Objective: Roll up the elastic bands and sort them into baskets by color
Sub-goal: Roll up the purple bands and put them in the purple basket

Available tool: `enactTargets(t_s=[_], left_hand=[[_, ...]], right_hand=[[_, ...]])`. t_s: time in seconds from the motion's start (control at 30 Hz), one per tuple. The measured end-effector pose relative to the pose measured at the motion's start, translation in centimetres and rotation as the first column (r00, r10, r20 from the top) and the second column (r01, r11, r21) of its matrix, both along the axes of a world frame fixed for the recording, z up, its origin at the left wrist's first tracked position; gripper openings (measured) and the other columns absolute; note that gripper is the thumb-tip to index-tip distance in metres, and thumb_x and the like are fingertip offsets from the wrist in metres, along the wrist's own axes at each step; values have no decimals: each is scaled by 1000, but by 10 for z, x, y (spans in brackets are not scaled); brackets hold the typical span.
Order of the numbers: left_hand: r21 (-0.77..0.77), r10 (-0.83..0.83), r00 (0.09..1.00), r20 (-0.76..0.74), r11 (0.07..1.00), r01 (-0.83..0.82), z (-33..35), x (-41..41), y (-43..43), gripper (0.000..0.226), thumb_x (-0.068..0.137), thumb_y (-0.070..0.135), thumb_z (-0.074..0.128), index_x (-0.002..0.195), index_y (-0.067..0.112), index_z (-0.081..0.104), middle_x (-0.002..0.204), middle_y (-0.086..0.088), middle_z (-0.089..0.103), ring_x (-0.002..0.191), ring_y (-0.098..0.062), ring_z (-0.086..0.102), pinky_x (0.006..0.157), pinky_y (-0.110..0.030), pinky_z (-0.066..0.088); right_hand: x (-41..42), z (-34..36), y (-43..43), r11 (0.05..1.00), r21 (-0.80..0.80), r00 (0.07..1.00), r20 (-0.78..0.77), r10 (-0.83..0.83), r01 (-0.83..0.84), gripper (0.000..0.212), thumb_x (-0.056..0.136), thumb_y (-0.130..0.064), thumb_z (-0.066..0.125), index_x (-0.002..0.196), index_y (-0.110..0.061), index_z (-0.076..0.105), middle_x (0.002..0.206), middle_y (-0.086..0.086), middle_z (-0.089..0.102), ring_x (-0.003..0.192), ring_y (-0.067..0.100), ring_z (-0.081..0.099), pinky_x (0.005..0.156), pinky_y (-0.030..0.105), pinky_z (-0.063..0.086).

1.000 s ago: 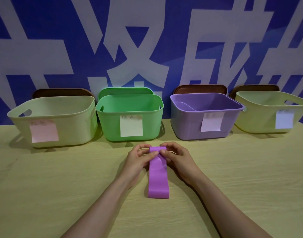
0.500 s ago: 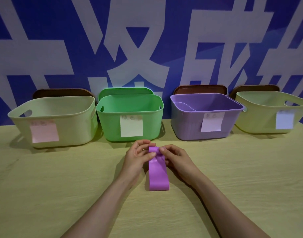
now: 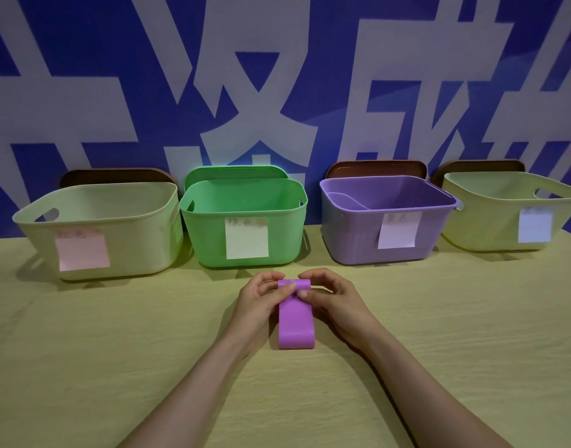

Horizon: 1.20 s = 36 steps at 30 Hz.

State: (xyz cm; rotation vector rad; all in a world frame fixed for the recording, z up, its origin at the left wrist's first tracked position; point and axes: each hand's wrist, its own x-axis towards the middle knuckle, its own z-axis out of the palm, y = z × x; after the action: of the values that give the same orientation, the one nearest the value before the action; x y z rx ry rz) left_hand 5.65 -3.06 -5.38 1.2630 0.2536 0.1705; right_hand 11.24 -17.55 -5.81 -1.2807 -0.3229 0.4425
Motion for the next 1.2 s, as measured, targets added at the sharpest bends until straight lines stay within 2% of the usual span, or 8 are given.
enactTargets(t_s=[0.17, 0.3, 0.47, 0.67, 0.83, 0.97, 1.1, 1.2], left_hand=[[38, 4, 1000, 25, 999, -5, 2, -3, 0, 39, 78, 3, 71, 113, 9, 54, 112, -8, 64, 99, -29, 66, 77, -39, 57], [-17, 1, 997, 71, 1000, 0, 4, -3, 1, 44, 76, -7, 68, 115, 7, 53, 112, -9, 64, 104, -28, 64, 84, -39, 57], [19, -21, 998, 63, 1000, 20, 4, -4, 0, 42, 77, -5, 69, 114, 8, 55, 112, -8, 63, 98, -22, 65, 67, -28, 57], [-3, 2, 1000, -14, 1000, -2, 1, 0, -2, 35, 83, 12, 69, 115, 9, 54, 116, -13, 61, 90, -25, 67, 64, -34, 57], [-48, -18, 1000, -12, 999, 17, 4, 0, 1, 34, 85, 6, 64, 117, 9, 52, 114, -12, 64, 85, -20, 69, 60, -29, 56], [-73, -25, 1000, 6, 997, 25, 4, -2, 3, 36, 84, -3, 61, 117, 7, 53, 117, -12, 61, 93, -24, 67, 62, -30, 57], [-79, -23, 998, 57, 997, 28, 7, -3, 2, 39, 83, -7, 61, 117, 8, 53, 116, -11, 59, 97, -25, 65, 71, -34, 59], [-48, -39, 998, 59, 998, 41, 6, -3, 2, 40, 82, -8, 61, 117, 10, 54, 116, -10, 59, 98, -25, 64, 73, -37, 58]], right_hand=[[-1, 1, 0, 1000, -3, 1000, -10, 17, -17, 35, 77, 12, 67, 108, -4, 62, 110, 19, 64, 88, 26, 66, 79, 37, 55], [-1, 3, 1, 999, 18, 998, -56, 36, -35, 31, 85, -11, 67, 115, -4, 60, 110, 15, 65, 86, 23, 68, 73, 31, 55], [0, 2, 2, 1000, 29, 998, -57, -7, 9, 17, 91, -9, 59, 104, 3, 61, 84, 7, 62, 61, 4, 60, 61, 20, 50], [-1, 1, 1, 998, 32, 998, -38, -54, 56, 20, 85, 1, 64, 105, 2, 62, 103, 19, 64, 84, 25, 64, 72, 29, 56], [-1, 4, -2, 1000, -22, 1000, -14, 10, -10, 28, 79, 7, 68, 105, 1, 63, 100, 21, 68, 85, 26, 66, 70, 31, 55], [-1, 4, -3, 999, -10, 998, -35, 49, -49, 28, 77, 12, 66, 101, -2, 65, 98, 18, 67, 82, 24, 67, 67, 30, 55], [-1, 2, 0, 1000, 11, 999, -49, 17, -16, 39, 78, -12, 73, 114, -6, 61, 112, 19, 62, 86, 25, 67, 72, 34, 56], [0, 3, 1, 1000, -7, 999, -48, 12, -12, 29, 84, -18, 66, 106, 0, 60, 98, 15, 64, 75, 16, 67, 66, 26, 53]])
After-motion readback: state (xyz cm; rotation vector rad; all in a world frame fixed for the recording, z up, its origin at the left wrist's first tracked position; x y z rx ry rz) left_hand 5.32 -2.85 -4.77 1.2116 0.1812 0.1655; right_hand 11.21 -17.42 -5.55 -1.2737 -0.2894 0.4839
